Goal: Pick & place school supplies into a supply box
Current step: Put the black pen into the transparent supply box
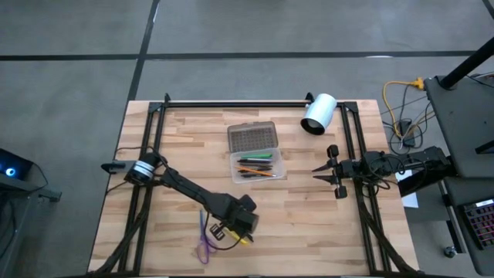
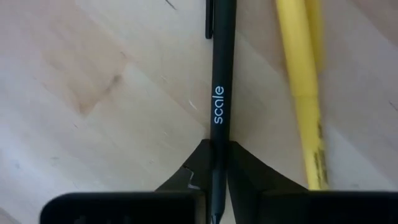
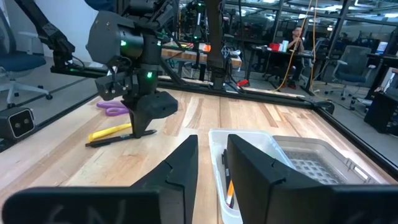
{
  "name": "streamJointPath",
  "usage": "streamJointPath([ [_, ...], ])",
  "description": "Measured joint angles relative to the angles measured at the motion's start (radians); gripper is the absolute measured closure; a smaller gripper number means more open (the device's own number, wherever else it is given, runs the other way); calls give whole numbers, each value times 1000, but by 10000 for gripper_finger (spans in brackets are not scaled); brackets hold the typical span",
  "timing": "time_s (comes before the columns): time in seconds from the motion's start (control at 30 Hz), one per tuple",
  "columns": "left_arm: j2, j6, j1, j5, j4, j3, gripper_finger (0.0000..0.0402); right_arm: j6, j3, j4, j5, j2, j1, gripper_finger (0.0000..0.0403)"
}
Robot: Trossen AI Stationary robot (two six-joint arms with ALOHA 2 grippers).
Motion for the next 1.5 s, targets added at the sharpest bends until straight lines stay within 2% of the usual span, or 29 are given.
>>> streamJointPath([
  [0.27,4,0,11,-125,11,44,390,0,0,0,0,0,0,335],
  [0.63,1,-44,28,-245,49,50,390,0,0,0,0,0,0,321],
  [1.07,-36,-152,41,-403,64,51,390,0,0,0,0,0,0,335],
  [1.5,-63,-245,68,-551,64,52,390,0,0,0,0,0,0,321],
])
